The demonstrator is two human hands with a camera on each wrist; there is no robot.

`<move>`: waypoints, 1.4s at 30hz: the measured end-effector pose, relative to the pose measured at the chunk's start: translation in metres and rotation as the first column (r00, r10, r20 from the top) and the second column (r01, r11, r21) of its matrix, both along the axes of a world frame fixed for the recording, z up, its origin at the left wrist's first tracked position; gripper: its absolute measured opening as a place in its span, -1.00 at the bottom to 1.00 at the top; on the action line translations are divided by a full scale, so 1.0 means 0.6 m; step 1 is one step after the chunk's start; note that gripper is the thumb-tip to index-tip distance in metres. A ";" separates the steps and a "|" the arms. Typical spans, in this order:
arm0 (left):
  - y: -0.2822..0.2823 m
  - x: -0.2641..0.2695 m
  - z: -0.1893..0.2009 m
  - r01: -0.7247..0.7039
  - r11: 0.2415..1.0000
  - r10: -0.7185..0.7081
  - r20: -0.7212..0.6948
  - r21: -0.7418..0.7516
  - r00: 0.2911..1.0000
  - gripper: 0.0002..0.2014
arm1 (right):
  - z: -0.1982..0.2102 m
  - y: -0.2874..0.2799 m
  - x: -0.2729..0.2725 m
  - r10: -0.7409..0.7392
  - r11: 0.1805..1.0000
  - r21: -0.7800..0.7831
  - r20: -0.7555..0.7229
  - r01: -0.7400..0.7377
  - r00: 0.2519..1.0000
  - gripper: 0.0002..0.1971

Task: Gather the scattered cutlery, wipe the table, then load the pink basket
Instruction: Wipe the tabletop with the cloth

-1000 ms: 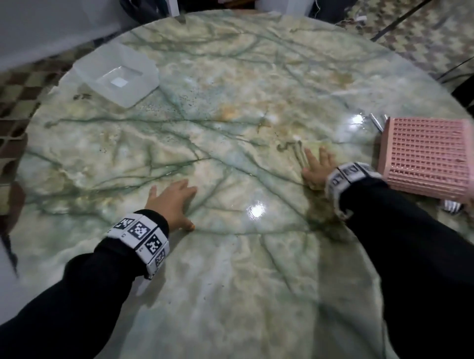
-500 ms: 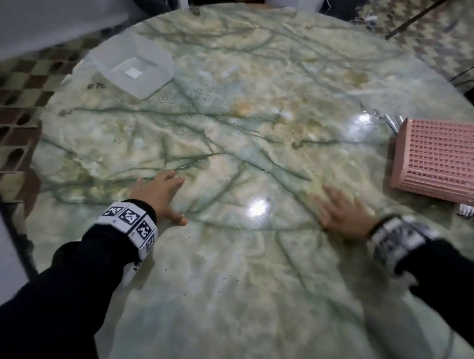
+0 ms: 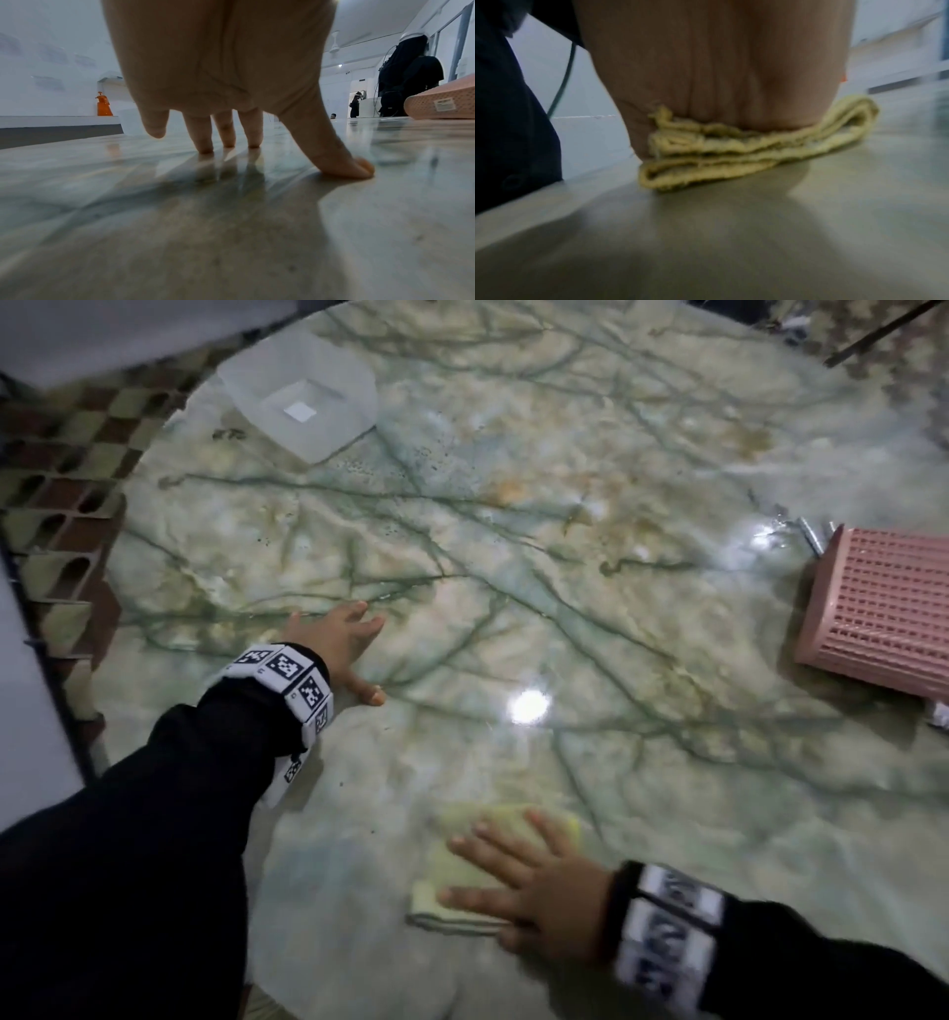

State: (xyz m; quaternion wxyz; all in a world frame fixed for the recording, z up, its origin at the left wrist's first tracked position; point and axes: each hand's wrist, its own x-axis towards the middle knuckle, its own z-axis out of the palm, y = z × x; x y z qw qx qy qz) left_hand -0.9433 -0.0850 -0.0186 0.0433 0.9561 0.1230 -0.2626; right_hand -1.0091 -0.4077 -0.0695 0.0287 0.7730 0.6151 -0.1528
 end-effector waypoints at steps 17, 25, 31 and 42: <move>0.014 -0.003 -0.007 -0.007 0.999 0.008 0.026 -0.033 1.000 0.02 | 0.006 0.103 -0.033 -0.138 0.990 -0.036 -0.008 0.137 0.990 -0.37; 0.023 0.003 0.004 0.081 0.996 -0.080 0.004 -0.048 0.997 -0.11 | 0.062 -0.046 0.159 -0.650 0.734 -0.301 -0.052 0.608 0.758 -0.23; 0.044 0.035 0.016 0.067 0.996 -0.063 0.069 -0.054 0.996 -0.32 | 0.050 -0.007 0.452 -0.942 0.333 -0.230 -0.038 0.915 0.333 -0.36; 0.059 0.050 0.014 0.121 0.993 -0.121 0.057 -0.002 0.991 -0.30 | 0.069 0.182 0.546 -0.877 0.471 -0.202 0.001 0.859 0.481 -0.35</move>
